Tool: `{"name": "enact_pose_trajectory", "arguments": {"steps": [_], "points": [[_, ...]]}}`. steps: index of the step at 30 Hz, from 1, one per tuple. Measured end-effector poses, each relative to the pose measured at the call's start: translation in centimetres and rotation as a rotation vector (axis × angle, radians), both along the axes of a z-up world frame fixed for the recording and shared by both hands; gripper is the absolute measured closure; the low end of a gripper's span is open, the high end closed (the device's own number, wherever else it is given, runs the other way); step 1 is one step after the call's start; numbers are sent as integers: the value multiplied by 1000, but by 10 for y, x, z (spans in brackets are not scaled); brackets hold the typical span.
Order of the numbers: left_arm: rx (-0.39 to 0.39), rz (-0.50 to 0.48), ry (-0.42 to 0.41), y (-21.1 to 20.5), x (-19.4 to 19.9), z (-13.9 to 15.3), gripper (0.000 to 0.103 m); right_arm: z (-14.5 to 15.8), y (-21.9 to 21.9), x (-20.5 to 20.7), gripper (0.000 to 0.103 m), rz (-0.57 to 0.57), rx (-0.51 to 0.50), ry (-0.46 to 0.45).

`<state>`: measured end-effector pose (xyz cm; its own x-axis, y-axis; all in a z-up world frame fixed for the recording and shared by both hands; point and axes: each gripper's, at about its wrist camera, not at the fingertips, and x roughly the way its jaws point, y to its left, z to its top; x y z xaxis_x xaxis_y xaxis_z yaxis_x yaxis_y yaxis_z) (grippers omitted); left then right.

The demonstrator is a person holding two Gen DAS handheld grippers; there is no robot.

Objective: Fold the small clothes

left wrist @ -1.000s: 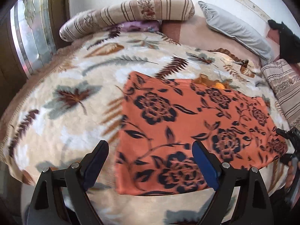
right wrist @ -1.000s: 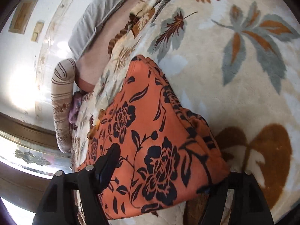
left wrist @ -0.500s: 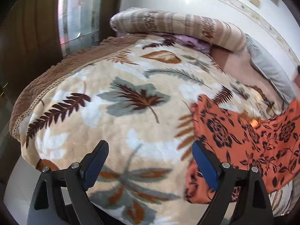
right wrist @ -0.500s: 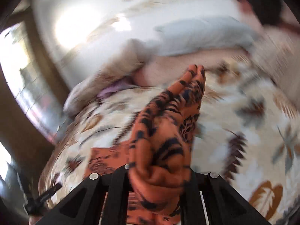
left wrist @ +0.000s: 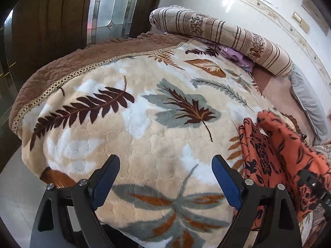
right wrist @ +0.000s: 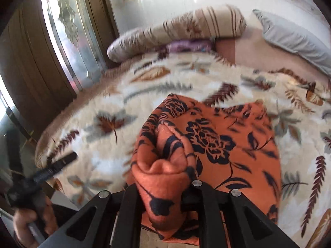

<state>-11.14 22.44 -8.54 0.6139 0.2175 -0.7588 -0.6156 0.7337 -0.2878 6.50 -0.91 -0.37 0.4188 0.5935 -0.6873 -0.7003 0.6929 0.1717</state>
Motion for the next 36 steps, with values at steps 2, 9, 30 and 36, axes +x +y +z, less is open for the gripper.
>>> {"name": "enact_pose_trajectory", "arguments": {"steps": [2, 9, 30, 36], "points": [[-12, -9, -13, 0, 1, 1, 13, -9, 6, -5, 91, 8, -17, 0], [34, -79, -11, -10, 5, 2, 13, -68, 12, -37, 46, 109, -80, 11], [-140, -457, 131, -138, 67, 2, 70, -69, -131, 6, 34, -161, 345, 215], [-85, -418, 90, -133, 61, 14, 88, -75, -138, 20, 34, -179, 388, 252]]}}
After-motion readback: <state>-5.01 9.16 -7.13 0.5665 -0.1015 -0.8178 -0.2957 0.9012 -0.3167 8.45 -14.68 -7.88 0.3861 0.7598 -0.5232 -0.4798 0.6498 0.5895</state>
